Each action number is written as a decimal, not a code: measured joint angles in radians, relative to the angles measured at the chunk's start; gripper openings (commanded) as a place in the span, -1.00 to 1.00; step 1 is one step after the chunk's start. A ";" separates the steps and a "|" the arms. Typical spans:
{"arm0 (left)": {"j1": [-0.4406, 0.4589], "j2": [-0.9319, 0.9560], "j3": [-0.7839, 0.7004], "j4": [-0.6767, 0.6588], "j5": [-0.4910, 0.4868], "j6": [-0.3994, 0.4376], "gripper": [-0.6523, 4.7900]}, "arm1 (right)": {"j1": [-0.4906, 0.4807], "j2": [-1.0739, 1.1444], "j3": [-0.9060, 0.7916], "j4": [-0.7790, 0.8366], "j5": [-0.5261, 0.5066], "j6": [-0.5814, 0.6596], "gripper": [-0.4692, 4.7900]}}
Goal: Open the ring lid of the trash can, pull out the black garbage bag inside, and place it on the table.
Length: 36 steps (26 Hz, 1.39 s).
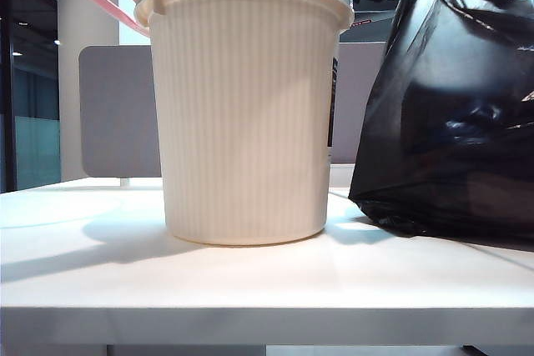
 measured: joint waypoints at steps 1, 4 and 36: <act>0.000 -0.003 0.000 -0.027 -0.013 0.000 0.74 | 0.000 -0.003 0.000 -0.007 0.000 0.000 -0.13; 0.000 -0.014 0.000 -0.080 -0.038 0.001 0.74 | 0.000 -0.012 0.000 -0.021 0.002 0.000 -0.13; -0.163 -0.225 0.000 -0.658 -0.433 0.136 0.73 | 0.000 -0.362 -0.037 -0.264 0.023 -0.005 -0.14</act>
